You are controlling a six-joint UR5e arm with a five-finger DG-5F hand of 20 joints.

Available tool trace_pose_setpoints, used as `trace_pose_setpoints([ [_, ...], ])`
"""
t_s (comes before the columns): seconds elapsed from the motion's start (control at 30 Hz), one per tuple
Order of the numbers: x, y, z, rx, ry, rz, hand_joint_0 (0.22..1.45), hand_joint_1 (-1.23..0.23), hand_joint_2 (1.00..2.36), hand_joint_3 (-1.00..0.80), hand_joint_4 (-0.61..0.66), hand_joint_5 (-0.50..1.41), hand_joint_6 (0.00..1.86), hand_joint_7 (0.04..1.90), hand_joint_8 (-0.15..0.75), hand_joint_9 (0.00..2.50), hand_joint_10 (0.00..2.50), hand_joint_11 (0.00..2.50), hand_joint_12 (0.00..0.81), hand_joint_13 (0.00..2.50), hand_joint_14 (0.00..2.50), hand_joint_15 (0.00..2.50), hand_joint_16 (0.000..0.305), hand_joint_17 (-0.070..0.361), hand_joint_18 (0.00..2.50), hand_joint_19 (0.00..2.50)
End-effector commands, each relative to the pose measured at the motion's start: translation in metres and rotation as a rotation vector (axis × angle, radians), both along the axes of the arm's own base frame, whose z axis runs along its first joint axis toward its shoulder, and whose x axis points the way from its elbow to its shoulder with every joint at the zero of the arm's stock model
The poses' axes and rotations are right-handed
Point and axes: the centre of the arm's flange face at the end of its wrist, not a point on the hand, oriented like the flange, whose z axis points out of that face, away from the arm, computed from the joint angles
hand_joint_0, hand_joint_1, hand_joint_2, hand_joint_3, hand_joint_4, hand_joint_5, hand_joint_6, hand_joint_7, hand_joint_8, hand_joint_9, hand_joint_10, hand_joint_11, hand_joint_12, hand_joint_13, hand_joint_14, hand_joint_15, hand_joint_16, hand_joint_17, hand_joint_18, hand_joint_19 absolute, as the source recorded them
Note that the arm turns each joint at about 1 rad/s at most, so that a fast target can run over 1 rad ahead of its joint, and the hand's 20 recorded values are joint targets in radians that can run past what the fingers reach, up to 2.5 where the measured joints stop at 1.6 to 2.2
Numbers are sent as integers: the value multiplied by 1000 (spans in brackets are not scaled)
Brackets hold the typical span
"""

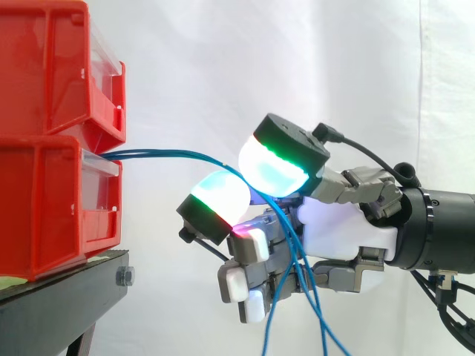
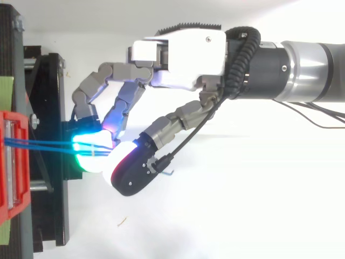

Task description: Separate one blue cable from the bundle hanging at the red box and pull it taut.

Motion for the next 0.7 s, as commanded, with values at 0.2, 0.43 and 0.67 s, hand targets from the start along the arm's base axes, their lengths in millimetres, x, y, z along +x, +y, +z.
trace_pose_setpoints([
  [0.2, 0, -1, -1, -1, 1, 1, 595, -639, 1009, -252, 22, -150, 882, 1100, 321, 1167, 12, 823, 356, 1042, 17, 568, 49, 111, 965, 566],
  [0.43, 0, -1, 0, 1, 0, 1, 626, -780, 1011, -71, -87, -159, 933, 1087, 316, 1112, 12, 835, 359, 1035, 19, 575, 49, 111, 977, 542],
  [0.67, -1, 1, 0, 1, 6, 3, 704, -865, 1013, -283, -122, -187, 936, 1100, 271, 1060, 14, 853, 325, 1005, 19, 592, 41, 93, 924, 565],
])
